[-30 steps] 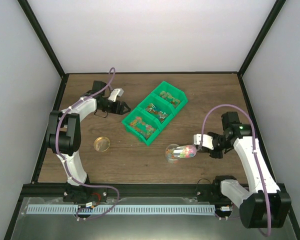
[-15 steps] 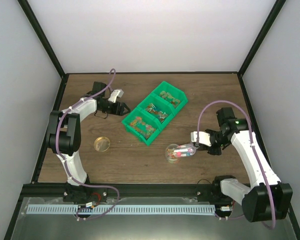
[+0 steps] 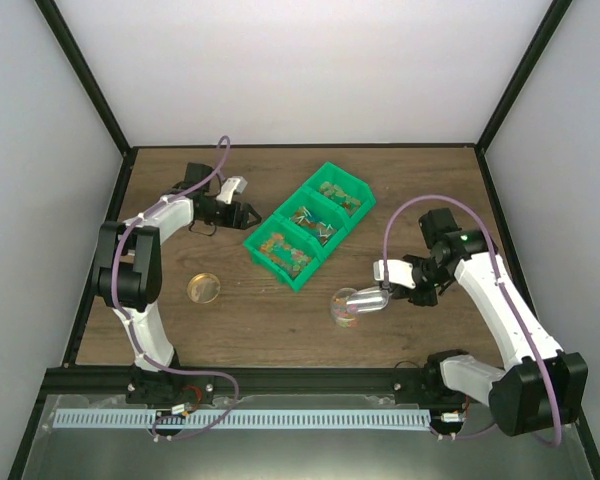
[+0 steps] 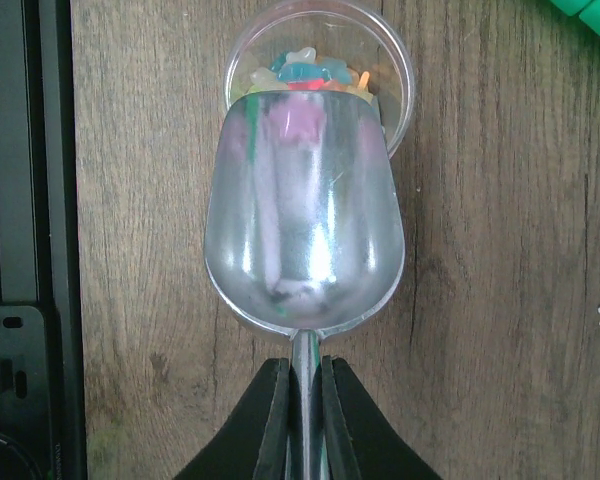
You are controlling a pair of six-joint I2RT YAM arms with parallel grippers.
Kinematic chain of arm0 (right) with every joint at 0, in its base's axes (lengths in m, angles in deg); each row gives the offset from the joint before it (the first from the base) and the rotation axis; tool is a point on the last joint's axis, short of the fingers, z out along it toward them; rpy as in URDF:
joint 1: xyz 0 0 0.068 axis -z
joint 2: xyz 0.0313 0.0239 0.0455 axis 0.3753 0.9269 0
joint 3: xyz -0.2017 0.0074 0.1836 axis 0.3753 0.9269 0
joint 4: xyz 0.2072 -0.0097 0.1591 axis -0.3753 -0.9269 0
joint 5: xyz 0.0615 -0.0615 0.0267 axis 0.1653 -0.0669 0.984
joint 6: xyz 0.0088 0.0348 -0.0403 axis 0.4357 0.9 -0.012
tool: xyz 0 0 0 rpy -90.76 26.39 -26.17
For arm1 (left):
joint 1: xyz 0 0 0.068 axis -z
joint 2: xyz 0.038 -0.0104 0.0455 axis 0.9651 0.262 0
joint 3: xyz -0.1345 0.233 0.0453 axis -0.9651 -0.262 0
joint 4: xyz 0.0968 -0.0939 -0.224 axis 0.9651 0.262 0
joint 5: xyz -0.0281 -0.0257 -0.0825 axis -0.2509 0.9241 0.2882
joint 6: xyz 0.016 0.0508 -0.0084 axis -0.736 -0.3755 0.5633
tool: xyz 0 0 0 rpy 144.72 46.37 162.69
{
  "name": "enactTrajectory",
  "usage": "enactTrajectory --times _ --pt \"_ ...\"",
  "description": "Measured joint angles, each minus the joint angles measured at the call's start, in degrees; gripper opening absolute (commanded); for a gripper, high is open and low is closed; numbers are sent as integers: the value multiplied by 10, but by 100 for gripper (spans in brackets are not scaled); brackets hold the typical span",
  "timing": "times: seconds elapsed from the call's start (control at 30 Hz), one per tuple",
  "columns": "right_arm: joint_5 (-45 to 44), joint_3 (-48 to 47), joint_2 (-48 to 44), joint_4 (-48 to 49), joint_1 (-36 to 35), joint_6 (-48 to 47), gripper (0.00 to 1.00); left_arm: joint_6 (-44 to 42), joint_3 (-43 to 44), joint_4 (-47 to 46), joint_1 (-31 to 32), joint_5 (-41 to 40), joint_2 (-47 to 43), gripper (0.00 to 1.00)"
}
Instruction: Pack the candies
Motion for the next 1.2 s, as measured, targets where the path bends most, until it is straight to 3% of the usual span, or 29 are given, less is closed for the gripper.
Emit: enactTrajectory --times 0.63,0.83,1.07,1.2 --pt "7 -60 -2 8 -2 43 1 2 0 -2 -2 0 0 74" --pt "52 -49 37 121 25 185 1 -1 19 21 -14 0 0 75" --pt "69 99 85 340 111 321 1 -31 69 86 -71 -10 -12 84" --pt "70 128 122 437 144 376 1 -68 88 136 -98 -17 -17 85"
